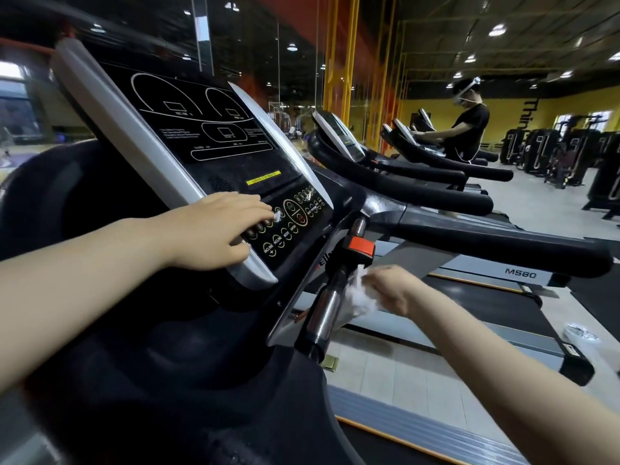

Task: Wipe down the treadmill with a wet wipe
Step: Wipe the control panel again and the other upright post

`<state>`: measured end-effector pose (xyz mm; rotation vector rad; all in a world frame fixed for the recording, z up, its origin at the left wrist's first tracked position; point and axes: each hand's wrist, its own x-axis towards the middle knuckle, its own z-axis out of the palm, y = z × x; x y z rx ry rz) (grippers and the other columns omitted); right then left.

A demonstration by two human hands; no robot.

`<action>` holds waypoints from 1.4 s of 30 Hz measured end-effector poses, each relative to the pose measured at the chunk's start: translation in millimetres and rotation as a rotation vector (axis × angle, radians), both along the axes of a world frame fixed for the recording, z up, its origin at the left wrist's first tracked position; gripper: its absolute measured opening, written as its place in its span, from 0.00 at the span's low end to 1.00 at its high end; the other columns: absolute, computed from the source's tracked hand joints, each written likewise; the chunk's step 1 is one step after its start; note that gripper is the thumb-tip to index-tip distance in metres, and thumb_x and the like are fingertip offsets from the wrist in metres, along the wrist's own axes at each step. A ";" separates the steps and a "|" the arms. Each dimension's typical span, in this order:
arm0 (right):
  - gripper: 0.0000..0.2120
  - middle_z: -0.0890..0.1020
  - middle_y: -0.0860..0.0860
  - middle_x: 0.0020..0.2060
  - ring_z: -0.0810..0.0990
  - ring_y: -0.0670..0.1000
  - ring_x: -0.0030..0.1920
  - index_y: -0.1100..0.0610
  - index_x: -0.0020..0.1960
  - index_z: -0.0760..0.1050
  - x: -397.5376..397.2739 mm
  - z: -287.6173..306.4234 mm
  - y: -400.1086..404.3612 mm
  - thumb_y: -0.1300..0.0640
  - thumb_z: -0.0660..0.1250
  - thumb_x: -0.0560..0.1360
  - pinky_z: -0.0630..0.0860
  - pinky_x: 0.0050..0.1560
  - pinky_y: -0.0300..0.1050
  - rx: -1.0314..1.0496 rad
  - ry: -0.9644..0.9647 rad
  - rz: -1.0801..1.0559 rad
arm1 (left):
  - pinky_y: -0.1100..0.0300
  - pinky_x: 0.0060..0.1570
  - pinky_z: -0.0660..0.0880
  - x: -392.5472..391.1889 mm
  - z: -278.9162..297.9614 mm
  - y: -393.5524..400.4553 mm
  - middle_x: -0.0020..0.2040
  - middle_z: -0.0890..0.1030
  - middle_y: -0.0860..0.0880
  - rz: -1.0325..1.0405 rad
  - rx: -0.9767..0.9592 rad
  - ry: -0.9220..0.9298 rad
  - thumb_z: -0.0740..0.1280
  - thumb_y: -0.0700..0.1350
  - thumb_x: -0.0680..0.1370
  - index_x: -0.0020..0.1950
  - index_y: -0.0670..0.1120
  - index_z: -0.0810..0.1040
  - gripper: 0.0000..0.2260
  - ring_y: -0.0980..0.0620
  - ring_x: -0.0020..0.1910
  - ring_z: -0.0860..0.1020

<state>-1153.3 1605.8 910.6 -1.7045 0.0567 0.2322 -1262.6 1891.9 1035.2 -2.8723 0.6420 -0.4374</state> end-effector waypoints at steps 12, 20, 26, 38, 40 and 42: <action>0.13 0.76 0.52 0.31 0.77 0.57 0.41 0.57 0.33 0.72 85.6 44.7 34.1 0.60 0.60 0.76 0.71 0.42 0.43 -0.899 -0.557 0.025 | 0.62 0.75 0.41 6.8 -2.9 9.2 0.76 0.65 0.55 -0.019 -0.065 -0.148 0.64 0.44 0.79 0.75 0.52 0.66 0.25 0.58 0.79 0.53; 0.10 0.82 0.54 0.50 0.82 0.58 0.53 0.59 0.52 0.79 47.7 38.8 93.8 0.62 0.71 0.71 0.76 0.52 0.55 -1.458 -0.717 0.260 | 0.63 0.73 0.44 10.6 -4.6 10.4 0.74 0.68 0.53 0.007 -0.078 -0.164 0.65 0.44 0.78 0.74 0.50 0.68 0.24 0.55 0.78 0.57; 0.10 0.83 0.56 0.49 0.82 0.59 0.51 0.57 0.50 0.78 41.4 20.3 90.7 0.66 0.63 0.72 0.73 0.51 0.53 -1.582 -0.915 0.180 | 0.62 0.73 0.46 11.5 -5.2 11.9 0.74 0.69 0.52 0.017 -0.063 -0.152 0.61 0.48 0.77 0.74 0.50 0.69 0.24 0.54 0.78 0.58; 0.15 0.79 0.40 0.58 0.75 0.45 0.60 0.57 0.62 0.77 -6.8 35.5 88.9 0.59 0.57 0.81 0.68 0.61 0.32 -1.054 -0.540 1.115 | 0.65 0.72 0.46 9.8 -7.6 15.9 0.73 0.70 0.54 0.006 -0.034 -0.131 0.56 0.52 0.73 0.72 0.52 0.70 0.27 0.57 0.77 0.58; 0.16 0.78 0.50 0.62 0.75 0.51 0.55 0.59 0.64 0.75 3.3 41.2 90.1 0.58 0.55 0.81 0.67 0.50 0.34 -1.322 -0.640 1.031 | 0.64 0.72 0.46 9.1 -7.5 16.0 0.73 0.70 0.54 0.005 -0.029 -0.132 0.56 0.52 0.73 0.72 0.52 0.70 0.27 0.57 0.77 0.58; 0.16 0.78 0.55 0.60 0.71 0.51 0.50 0.61 0.65 0.74 12.9 47.9 93.2 0.59 0.55 0.81 0.62 0.41 0.33 -1.516 -0.640 0.971 | 0.65 0.72 0.45 8.6 -8.2 17.0 0.73 0.70 0.54 0.010 -0.021 -0.123 0.56 0.52 0.73 0.72 0.52 0.70 0.27 0.57 0.77 0.58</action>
